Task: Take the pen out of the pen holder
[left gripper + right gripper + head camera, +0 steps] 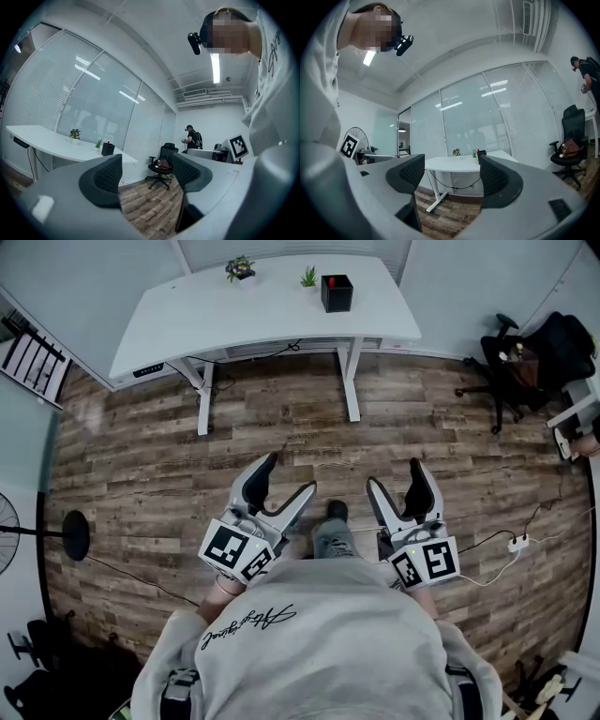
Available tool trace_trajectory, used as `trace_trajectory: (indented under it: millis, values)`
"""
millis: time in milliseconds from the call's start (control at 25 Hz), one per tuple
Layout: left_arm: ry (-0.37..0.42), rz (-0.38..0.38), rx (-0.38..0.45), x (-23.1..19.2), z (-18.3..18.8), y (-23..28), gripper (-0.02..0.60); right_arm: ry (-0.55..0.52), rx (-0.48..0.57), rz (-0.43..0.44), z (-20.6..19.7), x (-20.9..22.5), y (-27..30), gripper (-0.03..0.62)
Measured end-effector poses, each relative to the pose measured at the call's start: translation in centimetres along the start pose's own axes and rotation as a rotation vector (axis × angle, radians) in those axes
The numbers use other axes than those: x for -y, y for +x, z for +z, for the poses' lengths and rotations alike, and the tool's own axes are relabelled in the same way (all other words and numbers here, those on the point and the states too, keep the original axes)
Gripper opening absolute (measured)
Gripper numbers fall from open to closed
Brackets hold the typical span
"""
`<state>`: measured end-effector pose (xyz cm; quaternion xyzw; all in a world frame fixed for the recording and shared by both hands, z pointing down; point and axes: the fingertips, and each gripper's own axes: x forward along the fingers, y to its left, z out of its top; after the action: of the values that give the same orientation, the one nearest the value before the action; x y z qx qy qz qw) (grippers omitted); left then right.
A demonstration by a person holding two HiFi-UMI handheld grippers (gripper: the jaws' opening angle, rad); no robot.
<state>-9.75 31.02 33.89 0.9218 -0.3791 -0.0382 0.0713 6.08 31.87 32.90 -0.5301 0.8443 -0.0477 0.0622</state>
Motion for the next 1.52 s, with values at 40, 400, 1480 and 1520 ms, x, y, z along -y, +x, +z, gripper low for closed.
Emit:
trace_trajectory:
  millis: [40,400,1480,1520]
  values:
    - [0.001,-0.002,0.004,-0.4,0.2,0.7,0.325,-0.001,0.001,-0.003,0.1,0.6,0.6,0.351]
    - [0.007,-0.010,0.019,-3.9,2.0,8.1,0.325,0.006,0.021,-0.018,1.6,6.3,6.2,0.351]
    - [0.026,0.115,0.053,-9.5,2.9,20.2,0.325,0.024,0.002,0.106,2.2,17.2,17.2,0.351]
    - [0.025,0.116,0.052,-9.6,2.9,20.2,0.325,0.026,0.003,0.109,2.2,17.2,17.3,0.351]
